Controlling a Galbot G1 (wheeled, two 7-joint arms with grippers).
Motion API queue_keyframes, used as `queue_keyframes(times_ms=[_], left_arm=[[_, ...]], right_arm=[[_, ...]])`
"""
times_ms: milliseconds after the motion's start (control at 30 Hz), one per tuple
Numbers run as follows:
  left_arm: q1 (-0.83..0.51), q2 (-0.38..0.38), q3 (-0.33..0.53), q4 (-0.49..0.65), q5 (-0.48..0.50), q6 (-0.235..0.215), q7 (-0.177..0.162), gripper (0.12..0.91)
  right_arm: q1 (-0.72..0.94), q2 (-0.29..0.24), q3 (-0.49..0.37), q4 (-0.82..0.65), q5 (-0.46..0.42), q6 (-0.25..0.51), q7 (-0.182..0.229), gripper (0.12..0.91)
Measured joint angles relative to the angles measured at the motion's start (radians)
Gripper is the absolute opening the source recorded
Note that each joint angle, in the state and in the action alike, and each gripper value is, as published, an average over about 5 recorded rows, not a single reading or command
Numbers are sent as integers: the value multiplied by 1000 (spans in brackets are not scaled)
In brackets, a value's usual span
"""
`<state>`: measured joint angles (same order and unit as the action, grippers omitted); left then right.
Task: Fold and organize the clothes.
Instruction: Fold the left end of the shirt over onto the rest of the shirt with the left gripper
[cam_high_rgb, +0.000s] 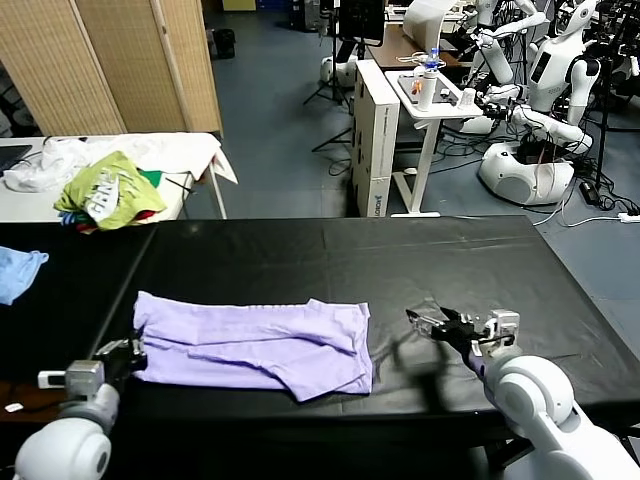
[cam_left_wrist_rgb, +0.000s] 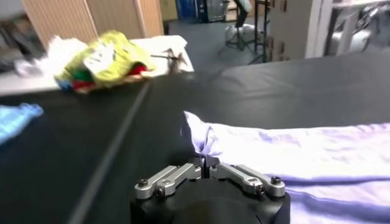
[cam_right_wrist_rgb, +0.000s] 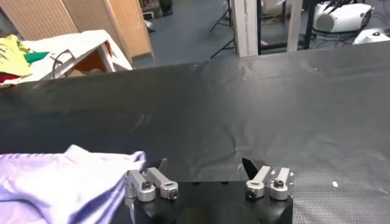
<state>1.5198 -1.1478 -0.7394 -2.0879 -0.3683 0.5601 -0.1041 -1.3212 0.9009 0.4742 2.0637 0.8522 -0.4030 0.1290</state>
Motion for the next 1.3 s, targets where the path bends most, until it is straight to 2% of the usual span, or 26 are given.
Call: queue_keyframes(times_ms=[133, 233, 333, 467, 600, 700, 867, 1033, 1300], left_arm=[[16, 26, -28, -6, 37, -14, -6, 172], [18, 23, -29, -31, 7, -3, -26, 172], [12, 4, -7, -73, -77, 32, -63, 172], [-10, -41, 57, -135, -234, 76, -110, 172], [-39, -90, 137, -169, -357, 92, -149, 172], [-59, -121, 196, -177, -401, 95, -168, 172], [-87, -167, 293, -180, -424, 91, -187, 172], [-117, -213, 375, -167, -425, 88, -190, 172], [-152, -261, 453, -135, -414, 83, -191, 172]], right_arm=[[-94, 12, 53, 38, -48, 54, -10, 907], [-163, 23, 87, 63, -82, 77, -16, 907], [-217, 37, 105, 85, -116, 90, -20, 907], [-269, 58, 109, 107, -147, 95, -22, 907], [-298, 75, 106, 121, -160, 96, -22, 907], [-305, 79, 106, 128, -161, 96, -21, 907], [-309, 82, 107, 132, -162, 96, -19, 907], [-311, 87, 102, 129, -167, 96, -19, 907], [-303, 89, 89, 128, -171, 95, -19, 907]])
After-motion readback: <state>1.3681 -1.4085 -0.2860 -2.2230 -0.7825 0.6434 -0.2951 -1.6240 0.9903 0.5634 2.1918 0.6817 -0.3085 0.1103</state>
